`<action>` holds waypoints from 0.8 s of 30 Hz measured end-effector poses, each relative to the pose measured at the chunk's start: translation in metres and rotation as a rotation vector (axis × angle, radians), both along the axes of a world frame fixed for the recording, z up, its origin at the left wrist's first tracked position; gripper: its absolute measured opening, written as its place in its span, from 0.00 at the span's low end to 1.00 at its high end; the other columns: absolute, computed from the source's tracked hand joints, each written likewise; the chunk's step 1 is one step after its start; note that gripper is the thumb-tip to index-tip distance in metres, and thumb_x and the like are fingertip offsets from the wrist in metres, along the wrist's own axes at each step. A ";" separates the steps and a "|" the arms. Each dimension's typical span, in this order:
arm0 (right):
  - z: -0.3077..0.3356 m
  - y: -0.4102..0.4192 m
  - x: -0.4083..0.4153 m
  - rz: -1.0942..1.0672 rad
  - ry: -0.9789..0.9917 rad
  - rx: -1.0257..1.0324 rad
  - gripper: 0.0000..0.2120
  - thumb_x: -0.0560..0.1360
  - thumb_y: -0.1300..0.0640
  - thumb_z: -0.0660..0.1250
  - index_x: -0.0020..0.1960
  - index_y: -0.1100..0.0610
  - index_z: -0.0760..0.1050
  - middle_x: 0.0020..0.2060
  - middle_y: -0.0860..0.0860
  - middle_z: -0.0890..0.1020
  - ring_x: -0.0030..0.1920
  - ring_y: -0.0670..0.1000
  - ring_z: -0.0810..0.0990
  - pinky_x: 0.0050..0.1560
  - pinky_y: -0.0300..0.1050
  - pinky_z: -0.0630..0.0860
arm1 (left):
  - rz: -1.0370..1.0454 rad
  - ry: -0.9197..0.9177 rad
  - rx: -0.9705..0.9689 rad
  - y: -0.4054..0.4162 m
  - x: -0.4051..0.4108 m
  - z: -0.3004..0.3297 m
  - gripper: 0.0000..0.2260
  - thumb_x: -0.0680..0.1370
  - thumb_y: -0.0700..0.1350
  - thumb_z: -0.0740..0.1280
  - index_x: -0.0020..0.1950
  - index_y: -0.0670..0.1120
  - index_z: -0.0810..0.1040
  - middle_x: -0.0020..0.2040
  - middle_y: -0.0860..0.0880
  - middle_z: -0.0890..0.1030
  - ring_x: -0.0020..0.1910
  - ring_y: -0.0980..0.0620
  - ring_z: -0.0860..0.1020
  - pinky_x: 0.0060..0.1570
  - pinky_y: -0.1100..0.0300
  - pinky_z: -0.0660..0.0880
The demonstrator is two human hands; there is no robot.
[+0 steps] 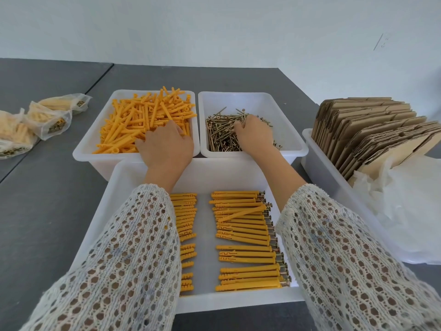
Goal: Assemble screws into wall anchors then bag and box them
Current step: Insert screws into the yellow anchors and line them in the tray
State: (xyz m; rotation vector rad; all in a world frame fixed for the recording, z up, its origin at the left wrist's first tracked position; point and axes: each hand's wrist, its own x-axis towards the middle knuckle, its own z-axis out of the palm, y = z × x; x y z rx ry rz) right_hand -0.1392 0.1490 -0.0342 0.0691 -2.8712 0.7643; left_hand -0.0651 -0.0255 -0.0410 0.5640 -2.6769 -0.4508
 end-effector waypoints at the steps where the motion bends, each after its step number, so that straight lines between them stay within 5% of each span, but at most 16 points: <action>1: 0.001 0.000 0.001 -0.031 0.009 0.009 0.16 0.83 0.50 0.53 0.39 0.56 0.62 0.29 0.50 0.67 0.28 0.50 0.65 0.29 0.43 0.61 | -0.007 0.039 0.004 0.000 0.000 -0.001 0.12 0.79 0.51 0.59 0.60 0.51 0.76 0.52 0.48 0.81 0.56 0.42 0.76 0.60 0.45 0.65; 5: 0.006 -0.003 0.007 -0.032 0.127 0.047 0.23 0.84 0.49 0.49 0.33 0.57 0.60 0.26 0.50 0.63 0.27 0.51 0.61 0.27 0.43 0.56 | -0.063 0.227 -0.022 -0.001 0.001 -0.003 0.12 0.82 0.54 0.57 0.58 0.49 0.75 0.51 0.48 0.81 0.52 0.42 0.77 0.54 0.45 0.69; 9: 0.009 -0.009 0.015 -0.065 0.181 0.141 0.18 0.84 0.52 0.46 0.41 0.56 0.67 0.27 0.50 0.63 0.25 0.50 0.58 0.26 0.42 0.53 | -0.208 0.406 -0.121 -0.002 0.003 -0.006 0.16 0.85 0.54 0.53 0.42 0.48 0.70 0.38 0.49 0.74 0.42 0.44 0.73 0.35 0.52 0.66; 12: 0.011 -0.012 0.017 -0.079 0.264 0.153 0.23 0.83 0.47 0.50 0.33 0.56 0.61 0.24 0.49 0.61 0.24 0.50 0.57 0.27 0.41 0.53 | -0.318 0.483 -0.189 0.000 0.006 -0.004 0.17 0.85 0.51 0.54 0.45 0.44 0.75 0.43 0.47 0.74 0.47 0.44 0.72 0.37 0.54 0.66; 15: 0.010 -0.015 0.019 -0.010 0.393 0.128 0.19 0.83 0.46 0.53 0.40 0.57 0.64 0.24 0.48 0.62 0.25 0.51 0.61 0.28 0.43 0.57 | -0.463 0.493 -0.198 0.007 0.009 -0.001 0.16 0.86 0.49 0.52 0.51 0.42 0.76 0.48 0.45 0.76 0.50 0.45 0.73 0.37 0.53 0.71; 20: 0.009 -0.023 0.022 0.053 0.521 0.120 0.19 0.83 0.50 0.53 0.35 0.57 0.63 0.23 0.48 0.60 0.27 0.54 0.62 0.36 0.46 0.58 | -0.629 0.442 -0.114 0.017 0.011 0.002 0.16 0.86 0.50 0.50 0.53 0.43 0.72 0.38 0.49 0.74 0.34 0.47 0.73 0.29 0.50 0.70; 24: 0.009 -0.027 0.025 0.087 0.521 0.174 0.18 0.82 0.56 0.52 0.33 0.55 0.61 0.23 0.47 0.60 0.26 0.54 0.59 0.41 0.47 0.58 | -0.570 0.467 -0.204 0.017 0.011 0.003 0.16 0.86 0.52 0.53 0.42 0.47 0.69 0.32 0.52 0.69 0.30 0.50 0.69 0.26 0.57 0.59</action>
